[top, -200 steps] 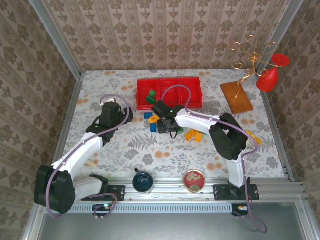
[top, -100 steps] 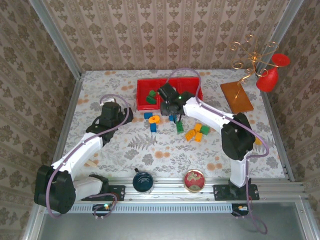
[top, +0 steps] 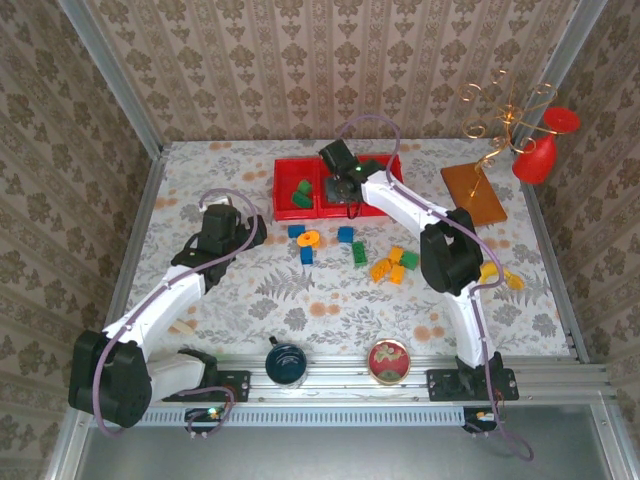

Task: Sort the legos into containers by color
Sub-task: Place the lego in the container, then pick up the lego from the center of the table.

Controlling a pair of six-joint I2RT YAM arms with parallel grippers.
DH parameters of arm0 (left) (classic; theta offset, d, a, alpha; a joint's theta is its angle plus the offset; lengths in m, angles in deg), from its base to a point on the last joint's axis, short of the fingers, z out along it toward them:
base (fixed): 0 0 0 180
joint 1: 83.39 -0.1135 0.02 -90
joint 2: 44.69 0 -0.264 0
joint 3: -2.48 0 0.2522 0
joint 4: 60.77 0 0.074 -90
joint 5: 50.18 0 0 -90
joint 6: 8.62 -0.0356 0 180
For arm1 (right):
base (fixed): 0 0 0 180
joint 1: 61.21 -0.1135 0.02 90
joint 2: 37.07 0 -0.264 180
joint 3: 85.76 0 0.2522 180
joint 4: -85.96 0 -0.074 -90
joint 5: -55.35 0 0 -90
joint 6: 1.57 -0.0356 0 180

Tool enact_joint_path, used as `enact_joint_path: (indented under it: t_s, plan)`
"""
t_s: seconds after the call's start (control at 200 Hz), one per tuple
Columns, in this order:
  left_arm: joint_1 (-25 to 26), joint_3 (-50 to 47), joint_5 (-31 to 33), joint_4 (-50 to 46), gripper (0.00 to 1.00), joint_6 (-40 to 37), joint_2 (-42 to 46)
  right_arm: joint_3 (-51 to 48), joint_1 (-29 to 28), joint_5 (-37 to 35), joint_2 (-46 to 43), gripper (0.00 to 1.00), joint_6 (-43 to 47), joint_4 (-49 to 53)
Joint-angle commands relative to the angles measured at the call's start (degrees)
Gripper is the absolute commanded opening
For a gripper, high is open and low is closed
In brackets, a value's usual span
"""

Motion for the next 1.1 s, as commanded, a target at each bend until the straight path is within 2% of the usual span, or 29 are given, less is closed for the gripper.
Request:
enact_joint_path:
  t_s: [0.0,0.09,0.28,0.525,0.83,1.095]
  plan:
    - [-0.5,-0.5,-0.8,0.6,1.0,1.3,0.6,3.5,0.2,-0.5,1.7,0.44,1.6,2.4]
    - [-0.5,-0.5,-0.8,0.6,1.0,1.2,0.6,4.3,0.1,-0.2,2.0,0.53,1.8,2.9]
    - [-0.5,-0.5,-0.9,0.6,1.0,1.2,0.7,3.9,0.2,-0.1,0.2,0.61,1.8,3.7]
    - [-0.5,-0.6,-1.2,0.7,1.0,1.0,1.1,-1.2,-0.7,-0.3,-5.9,0.62,-0.3,4.4]
    - [-0.5,-0.9,-1.5,1.3,1.0,0.8,1.0,-17.7,-2.9,1.3,-15.7,0.62,-5.9,1.7]
    - [-0.7,-0.8,-1.4,1.3,1.0,0.9,0.9,-26.5,-4.2,3.3,-17.0,0.69,-9.8,0.0]
